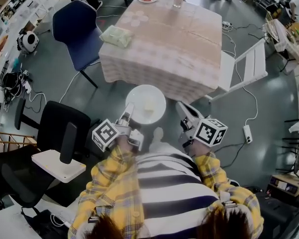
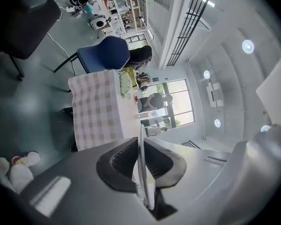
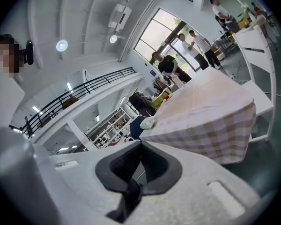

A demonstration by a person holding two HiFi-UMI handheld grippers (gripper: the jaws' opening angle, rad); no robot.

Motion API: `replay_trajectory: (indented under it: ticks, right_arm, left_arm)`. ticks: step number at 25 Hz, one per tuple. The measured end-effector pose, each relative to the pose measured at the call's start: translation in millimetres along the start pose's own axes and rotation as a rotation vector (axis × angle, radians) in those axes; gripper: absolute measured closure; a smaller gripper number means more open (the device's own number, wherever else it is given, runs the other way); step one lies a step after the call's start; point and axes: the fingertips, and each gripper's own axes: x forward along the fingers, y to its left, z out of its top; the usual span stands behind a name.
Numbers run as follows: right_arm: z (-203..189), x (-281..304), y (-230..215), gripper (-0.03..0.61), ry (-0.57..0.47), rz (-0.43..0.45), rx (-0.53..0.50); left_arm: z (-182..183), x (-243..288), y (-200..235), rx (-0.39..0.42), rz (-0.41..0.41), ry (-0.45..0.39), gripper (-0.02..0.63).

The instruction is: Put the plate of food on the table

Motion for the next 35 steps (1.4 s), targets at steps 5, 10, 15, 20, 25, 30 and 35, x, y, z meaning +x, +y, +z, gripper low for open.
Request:
replay_trajectory:
  ticks: [5, 10, 15, 20, 25, 30, 35]
  right_arm:
    - [32, 28, -22, 0.581, -0.003, -0.009, 0.005]
    - [50, 51, -36, 0.581, 0.02, 0.0, 0.007]
    - [64, 76, -44, 0.581, 0.046, 0.022, -0.012]
    - [77, 98, -49, 0.581, 0.059, 0.03, -0.015]
    - [91, 121, -55, 0.581, 0.054, 0.019, -0.017]
    - [110, 153, -58, 0.581, 0.046, 0.005, -0.012]
    - [133, 192, -68, 0.581, 0.03, -0.027, 0.0]
  left_arm:
    - [9, 48, -8, 0.029, -0.019, 0.039, 0.589]
    - [19, 86, -8, 0.026, -0.017, 0.043, 0.591]
    - [31, 114, -9, 0.011, -0.024, 0.023, 0.591]
    - [48, 138, -14, -0.001, -0.032, -0.002, 0.592]
    - [68, 164, -21, 0.012, -0.042, 0.008, 0.594]
    - [95, 199, -18, 0.01, -0.034, 0.025, 0.594]
    - [122, 241, -23, 0.015, -0.041, 0.074, 0.594]
